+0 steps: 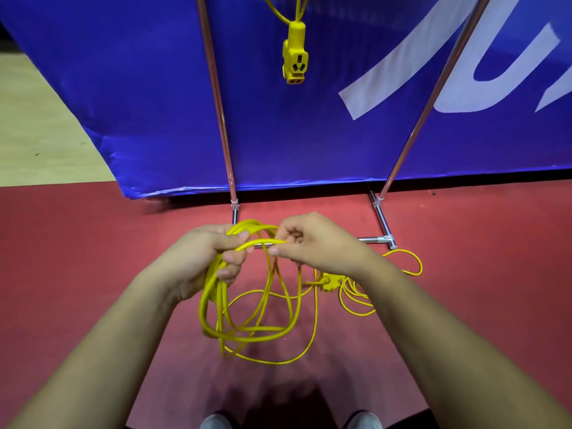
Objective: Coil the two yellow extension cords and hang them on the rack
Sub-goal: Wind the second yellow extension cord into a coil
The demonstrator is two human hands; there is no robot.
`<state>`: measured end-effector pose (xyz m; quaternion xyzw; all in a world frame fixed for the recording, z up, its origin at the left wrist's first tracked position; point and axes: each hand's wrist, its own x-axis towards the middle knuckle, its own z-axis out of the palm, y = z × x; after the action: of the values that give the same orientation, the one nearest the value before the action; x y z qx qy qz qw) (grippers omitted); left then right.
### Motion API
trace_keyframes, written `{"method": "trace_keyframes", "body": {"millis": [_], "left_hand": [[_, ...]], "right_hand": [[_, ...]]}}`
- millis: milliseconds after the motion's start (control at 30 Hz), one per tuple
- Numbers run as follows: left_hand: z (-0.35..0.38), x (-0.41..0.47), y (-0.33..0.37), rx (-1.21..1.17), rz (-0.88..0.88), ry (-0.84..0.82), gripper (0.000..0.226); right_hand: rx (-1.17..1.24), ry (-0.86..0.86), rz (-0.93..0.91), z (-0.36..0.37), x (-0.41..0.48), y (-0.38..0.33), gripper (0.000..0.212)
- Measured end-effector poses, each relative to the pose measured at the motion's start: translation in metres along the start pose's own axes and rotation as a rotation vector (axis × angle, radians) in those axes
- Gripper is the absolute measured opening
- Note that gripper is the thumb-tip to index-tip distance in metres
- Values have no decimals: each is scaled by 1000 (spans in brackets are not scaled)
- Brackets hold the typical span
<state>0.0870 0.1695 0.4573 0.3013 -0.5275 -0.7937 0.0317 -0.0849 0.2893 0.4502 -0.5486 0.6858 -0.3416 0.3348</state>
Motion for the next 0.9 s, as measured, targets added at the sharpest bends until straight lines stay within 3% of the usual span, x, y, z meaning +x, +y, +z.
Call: {"method": "trace_keyframes", "body": {"millis": [100,233,600,767,900], "left_hand": [[-6,0,3,-79,24,43,13],[-6,-1,2,4,-5,23,20],[-5,-4,-2,-23,-43,-246,34],[2,-5,4,-140,55,-95,19],[8,-4,6,-229,148,-152,21]], "right_hand": [[-50,-68,109,-12,-5,35,11],[114,24,167,-18,-12,47,11],[-32,256,-65,-11,11,33,6],[-94,270,107,-10,13,82,13],[-123,244,229,-4,12,114,16]]}}
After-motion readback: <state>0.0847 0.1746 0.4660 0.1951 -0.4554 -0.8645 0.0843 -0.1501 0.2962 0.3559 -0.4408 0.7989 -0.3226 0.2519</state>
